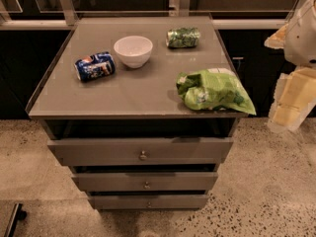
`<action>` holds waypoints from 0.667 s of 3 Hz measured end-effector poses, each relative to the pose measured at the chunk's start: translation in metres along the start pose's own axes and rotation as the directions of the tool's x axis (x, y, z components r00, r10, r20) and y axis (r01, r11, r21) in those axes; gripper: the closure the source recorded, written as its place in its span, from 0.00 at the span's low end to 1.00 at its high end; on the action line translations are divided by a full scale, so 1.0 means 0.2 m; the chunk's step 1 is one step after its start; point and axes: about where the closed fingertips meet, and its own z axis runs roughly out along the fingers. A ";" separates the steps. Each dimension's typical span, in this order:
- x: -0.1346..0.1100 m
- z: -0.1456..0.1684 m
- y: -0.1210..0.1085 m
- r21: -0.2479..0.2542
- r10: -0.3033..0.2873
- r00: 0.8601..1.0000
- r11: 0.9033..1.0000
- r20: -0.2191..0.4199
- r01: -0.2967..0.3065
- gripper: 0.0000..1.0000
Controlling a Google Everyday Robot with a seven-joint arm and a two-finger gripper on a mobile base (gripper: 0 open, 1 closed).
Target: Open top drawer
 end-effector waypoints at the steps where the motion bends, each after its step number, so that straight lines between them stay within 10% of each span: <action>1: 0.00 0.00 0.00 0.000 0.000 1.000 1.000 0.000 0.000 0.00; 2: 0.03 0.04 0.02 0.010 0.014 0.999 1.000 0.041 -0.014 0.00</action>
Offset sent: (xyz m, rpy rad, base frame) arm -0.0053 -0.0099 -0.0323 0.1105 -0.0327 -0.0142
